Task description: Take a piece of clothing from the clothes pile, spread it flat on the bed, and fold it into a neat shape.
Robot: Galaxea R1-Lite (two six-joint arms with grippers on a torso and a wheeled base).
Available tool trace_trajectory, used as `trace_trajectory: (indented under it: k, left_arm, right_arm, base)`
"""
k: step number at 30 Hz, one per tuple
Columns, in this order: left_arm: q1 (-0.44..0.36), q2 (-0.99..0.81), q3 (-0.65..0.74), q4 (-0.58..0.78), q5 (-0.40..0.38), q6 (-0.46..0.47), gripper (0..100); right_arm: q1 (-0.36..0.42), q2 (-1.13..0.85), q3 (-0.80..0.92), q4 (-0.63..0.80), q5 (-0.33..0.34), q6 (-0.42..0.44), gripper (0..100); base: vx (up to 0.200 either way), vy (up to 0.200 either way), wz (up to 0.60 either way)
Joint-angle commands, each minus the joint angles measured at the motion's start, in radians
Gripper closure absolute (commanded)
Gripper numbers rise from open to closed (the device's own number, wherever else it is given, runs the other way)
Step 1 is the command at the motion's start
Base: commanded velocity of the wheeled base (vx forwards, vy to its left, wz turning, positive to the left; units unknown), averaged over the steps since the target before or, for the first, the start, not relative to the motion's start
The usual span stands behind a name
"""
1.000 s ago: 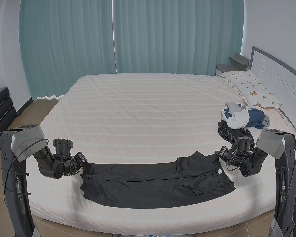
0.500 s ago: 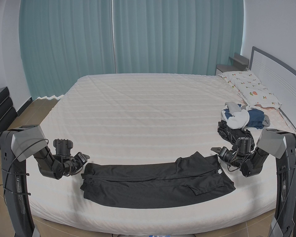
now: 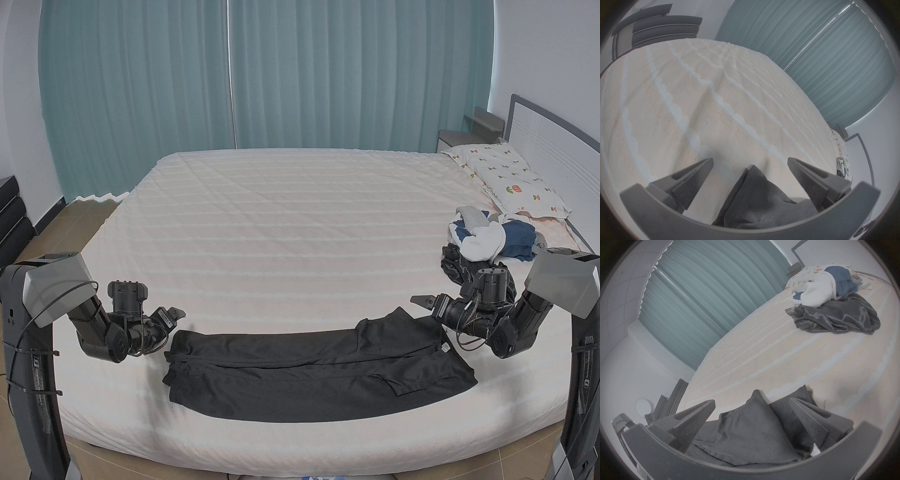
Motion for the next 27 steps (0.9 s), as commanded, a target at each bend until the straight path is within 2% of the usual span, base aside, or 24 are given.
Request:
trace_trajectory:
  k: [1, 5, 12, 13, 19, 27]
  left_arm:
    - [0.001, 0.001, 0.0, 0.0, 0.0, 0.0, 0]
    - [0.001, 0.001, 0.0, 0.0, 0.0, 0.0, 0]
    - [0.001, 0.001, -0.001, 0.0, -0.002, 0.0, 0]
    - [0.001, 0.001, -0.001, 0.0, 0.0, 0.0, 0]
    - [0.001, 0.001, -0.001, 0.0, 0.0, 0.0, 0]
    - [0.001, 0.001, 0.0, 0.0, 0.0, 0.0, 0]
  right_arm:
    - [0.037, 0.041, -0.012, 0.02, 0.001, -0.039, 0]
    - [0.037, 0.079, -0.038, 0.046, 0.0, -0.092, 0]
    - [0.043, 0.105, -0.052, 0.069, -0.002, -0.102, 0]
    - [0.045, 0.108, -0.054, 0.073, -0.002, -0.102, 100]
    - [0.037, 0.104, -0.055, 0.083, -0.003, -0.103, 100]
    - [0.017, 0.041, 0.026, 0.066, 0.001, -0.105, 100]
  base:
    - [0.0, 0.0, 0.0]
    - [0.0, 0.0, 0.0]
    - [0.0, 0.0, 0.0]
    - [0.0, 0.0, 0.0]
    - [0.0, 0.0, 0.0]
    - [0.0, 0.0, 0.0]
